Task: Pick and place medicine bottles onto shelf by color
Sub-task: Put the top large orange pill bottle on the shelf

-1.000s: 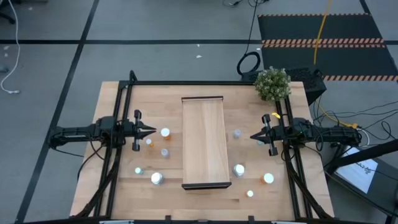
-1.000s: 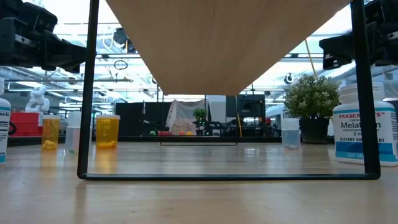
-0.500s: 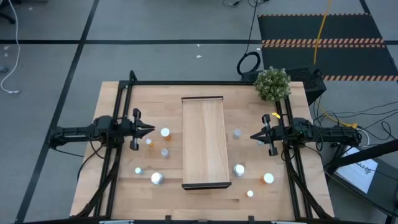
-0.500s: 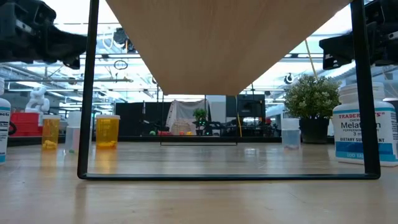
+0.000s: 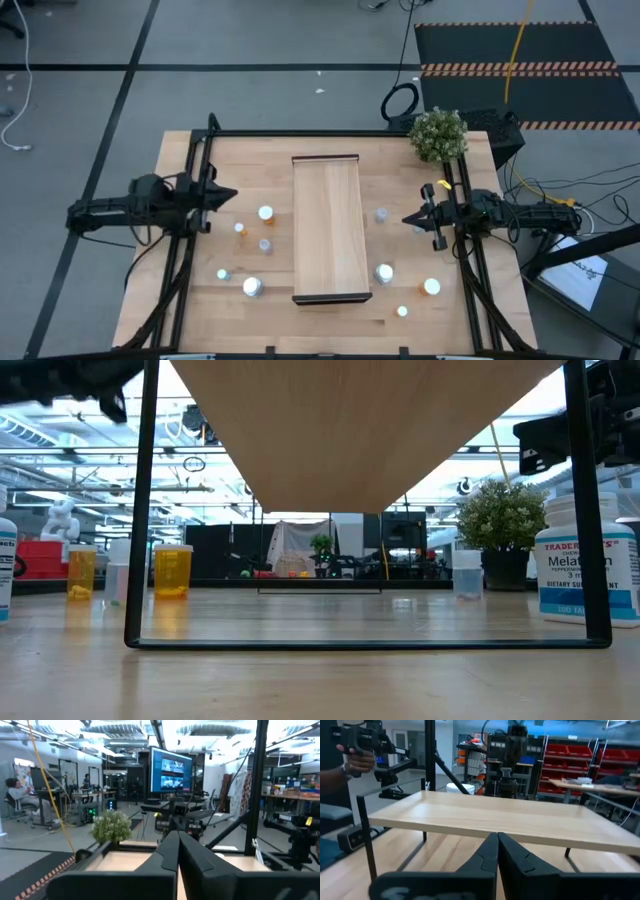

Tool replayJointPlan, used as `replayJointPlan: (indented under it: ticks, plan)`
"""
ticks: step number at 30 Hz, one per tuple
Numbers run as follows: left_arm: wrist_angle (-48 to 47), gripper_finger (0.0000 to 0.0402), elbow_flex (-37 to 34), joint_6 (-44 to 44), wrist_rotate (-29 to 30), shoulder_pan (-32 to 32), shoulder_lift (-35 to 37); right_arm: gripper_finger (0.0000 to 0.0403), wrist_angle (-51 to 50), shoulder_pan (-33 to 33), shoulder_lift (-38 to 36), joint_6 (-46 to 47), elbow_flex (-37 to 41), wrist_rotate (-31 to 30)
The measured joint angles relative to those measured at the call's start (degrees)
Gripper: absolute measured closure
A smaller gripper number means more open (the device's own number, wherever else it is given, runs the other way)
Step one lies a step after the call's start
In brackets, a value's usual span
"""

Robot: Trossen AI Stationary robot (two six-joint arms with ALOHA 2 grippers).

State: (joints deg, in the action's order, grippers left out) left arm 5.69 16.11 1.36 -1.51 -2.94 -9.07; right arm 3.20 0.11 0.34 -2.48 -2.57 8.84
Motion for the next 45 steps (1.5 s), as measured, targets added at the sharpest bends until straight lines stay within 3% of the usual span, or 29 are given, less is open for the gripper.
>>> replayJointPlan:
  ticks: [9,14,25,35,39,45]
  plan:
    - [-20.42,0.0391,21.22,1.15,0.04,-0.02,-12.61,0.0403,0.02,-0.01,-0.02,2.28,0.01,0.00]
    - [-26.83,0.0398,27.48,1.05,0.03,0.00,-17.43,0.0403,0.61,0.01,0.00,2.30,0.01,0.02]
    - [-26.85,0.0377,27.84,-1.20,0.05,-0.02,-22.96,0.0403,2.66,0.01,0.00,4.80,-0.01,-0.11]
    - [-25.30,0.0376,27.84,-2.38,0.05,-0.02,-27.17,0.0403,1.92,-0.03,0.21,7.81,-1.27,-9.04]
    - [-25.04,0.0376,27.84,-2.66,0.25,-0.04,-27.74,0.0403,1.46,-0.03,1.54,6.28,-5.60,-8.83]
    - [-25.02,0.0376,27.81,-2.31,3.63,-0.04,-27.70,0.0403,-8.07,-0.03,7.92,7.74,-17.26,-9.09]
